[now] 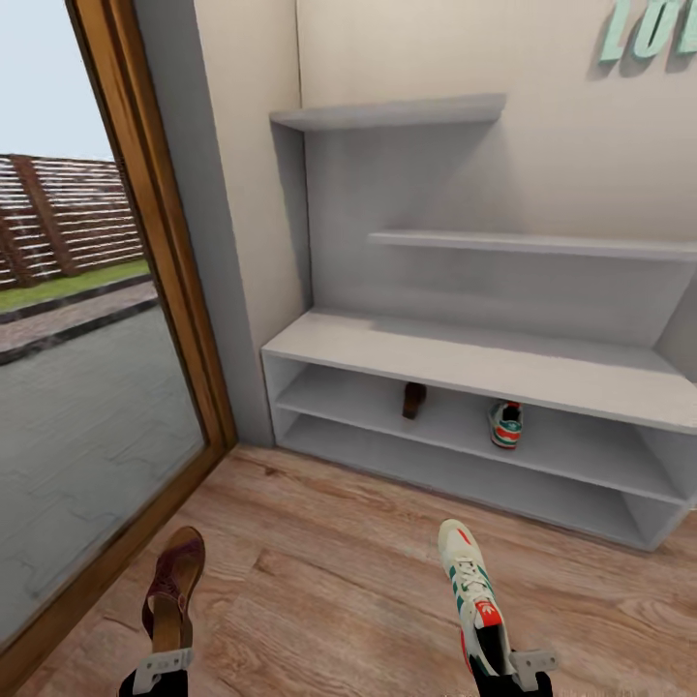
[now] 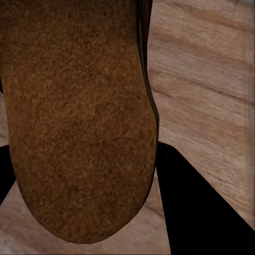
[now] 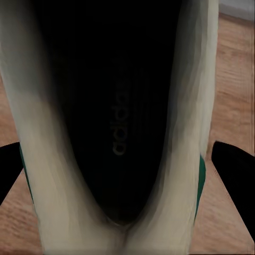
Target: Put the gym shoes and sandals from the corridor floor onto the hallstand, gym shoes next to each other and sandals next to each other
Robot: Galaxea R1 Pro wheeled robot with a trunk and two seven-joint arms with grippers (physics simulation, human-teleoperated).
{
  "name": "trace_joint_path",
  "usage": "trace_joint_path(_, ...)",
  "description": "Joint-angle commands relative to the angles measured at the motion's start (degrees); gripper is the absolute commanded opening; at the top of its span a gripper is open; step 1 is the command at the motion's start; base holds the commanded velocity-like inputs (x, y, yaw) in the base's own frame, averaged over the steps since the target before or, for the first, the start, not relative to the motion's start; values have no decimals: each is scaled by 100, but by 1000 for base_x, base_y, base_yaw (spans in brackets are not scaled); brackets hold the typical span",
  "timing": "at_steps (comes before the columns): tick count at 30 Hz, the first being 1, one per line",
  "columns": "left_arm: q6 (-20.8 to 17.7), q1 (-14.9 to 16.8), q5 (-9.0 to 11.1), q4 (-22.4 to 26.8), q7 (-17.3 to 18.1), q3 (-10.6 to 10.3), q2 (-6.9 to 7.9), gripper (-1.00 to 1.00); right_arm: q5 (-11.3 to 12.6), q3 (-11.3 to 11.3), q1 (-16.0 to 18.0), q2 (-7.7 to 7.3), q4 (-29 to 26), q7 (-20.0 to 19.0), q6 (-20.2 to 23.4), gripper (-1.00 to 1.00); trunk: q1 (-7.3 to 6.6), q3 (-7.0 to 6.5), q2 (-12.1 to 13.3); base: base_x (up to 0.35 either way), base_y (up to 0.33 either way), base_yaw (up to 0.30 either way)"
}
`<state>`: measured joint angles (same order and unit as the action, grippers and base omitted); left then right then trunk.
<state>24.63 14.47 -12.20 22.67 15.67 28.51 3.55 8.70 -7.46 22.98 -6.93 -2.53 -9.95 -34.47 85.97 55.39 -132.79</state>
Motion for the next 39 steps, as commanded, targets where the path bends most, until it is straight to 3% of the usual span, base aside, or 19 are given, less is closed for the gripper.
trace_joint_path(1,25,6,-64,0,25,49,-3,-100,62,-41,5,-1,7,-24,-15,-100,-1,5,-2,5,7,-263)
trace_joint_path(17,23,8,-64,0,13,49,-3,-100,62,-40,5,-1,7,-24,-15,-100,-1,5,-2,12,11,-263)
trace_joint_path(27,24,9,-63,0,6,49,-3,-100,62,-44,5,-1,7,-24,-15,-100,-1,5,-2,188,243,-263)
trace_joint_path(39,22,5,-64,0,1,49,-3,-100,62,-43,5,-1,7,-24,-15,-100,-1,5,-2,20,250,-263)
